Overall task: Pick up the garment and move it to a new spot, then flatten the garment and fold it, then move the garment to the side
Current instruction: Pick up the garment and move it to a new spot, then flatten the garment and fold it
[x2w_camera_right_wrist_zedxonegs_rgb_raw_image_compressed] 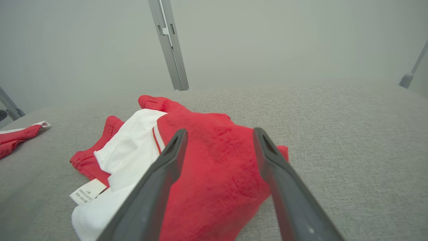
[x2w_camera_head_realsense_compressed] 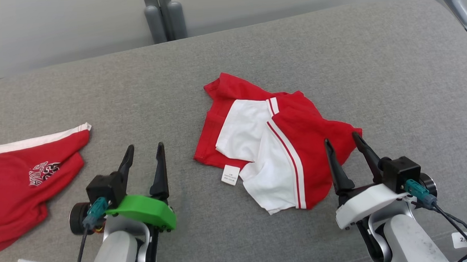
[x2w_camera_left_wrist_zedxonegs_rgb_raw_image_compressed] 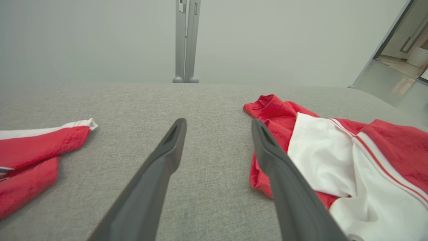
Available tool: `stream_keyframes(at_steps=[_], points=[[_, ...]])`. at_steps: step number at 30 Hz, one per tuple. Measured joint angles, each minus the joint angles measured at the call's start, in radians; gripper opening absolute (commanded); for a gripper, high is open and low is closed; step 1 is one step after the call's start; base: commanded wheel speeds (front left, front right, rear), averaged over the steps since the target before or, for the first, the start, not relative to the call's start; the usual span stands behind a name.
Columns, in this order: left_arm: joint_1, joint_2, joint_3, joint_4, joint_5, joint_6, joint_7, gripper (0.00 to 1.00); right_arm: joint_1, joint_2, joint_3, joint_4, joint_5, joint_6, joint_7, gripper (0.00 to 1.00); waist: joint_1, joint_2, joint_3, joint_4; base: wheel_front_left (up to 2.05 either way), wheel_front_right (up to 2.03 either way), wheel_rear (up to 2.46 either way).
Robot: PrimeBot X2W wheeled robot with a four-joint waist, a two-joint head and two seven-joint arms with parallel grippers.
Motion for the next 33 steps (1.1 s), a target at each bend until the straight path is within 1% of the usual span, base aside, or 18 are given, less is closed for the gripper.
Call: stream_keyframes(at_steps=[2, 5, 10, 13, 20, 24, 29, 33], points=[[0.043, -0.007, 0.050, -0.016, 0.014, -0.002, 0.000, 1.00, 0.011, 0.000, 0.000, 0.004, -0.005, 0.000, 0.000, 1.00, 0.0000, 0.0000, -0.010, 0.016, 0.00, 0.00, 0.00], [0.107, -0.015, 0.100, -0.035, 0.045, -0.009, 0.000, 1.00, 0.022, 0.000, 0.004, 0.012, -0.007, 0.000, 0.000, 1.00, 0.0000, 0.0000, -0.029, 0.036, 0.00, 0.00, 0.00], [0.210, -0.024, 0.164, -0.048, 0.071, -0.016, 0.000, 1.00, 0.046, 0.000, 0.013, 0.029, -0.010, 0.000, 0.000, 1.00, 0.0000, 0.0000, -0.066, 0.061, 0.00, 0.00, 0.00], [0.255, -0.025, 0.185, -0.060, 0.076, -0.024, 0.000, 1.00, 0.058, 0.000, 0.018, 0.032, -0.013, 0.000, 0.000, 1.00, 0.0000, 0.0000, -0.086, 0.078, 0.00, 0.00, 0.00], [0.284, -0.026, 0.163, -0.069, 0.050, -0.022, 0.000, 1.00, 0.072, 0.000, 0.047, 0.043, -0.019, 0.000, 0.000, 1.00, 0.0000, 0.0000, -0.108, 0.118, 0.00, 0.00, 0.00], [0.283, -0.026, 0.137, -0.069, 0.036, -0.019, 0.000, 1.00, 0.071, 0.000, 0.096, 0.062, -0.036, 0.000, 0.000, 1.00, -0.0001, 0.0000, -0.103, 0.139, 0.00, 0.00, 0.00], [0.275, -0.027, 0.100, -0.060, 0.009, -0.021, 0.000, 1.00, 0.034, 0.000, 0.190, 0.131, -0.070, 0.000, 0.000, 1.00, -0.0001, 0.0000, -0.085, 0.171, 0.00, 0.00, 0.00], [0.266, -0.027, 0.073, -0.037, -0.002, -0.025, 0.000, 1.00, -0.005, 0.001, 0.223, 0.208, -0.098, 0.000, 0.000, 1.00, -0.0001, 0.0000, -0.072, 0.205, 0.00, 0.00, 0.00]])
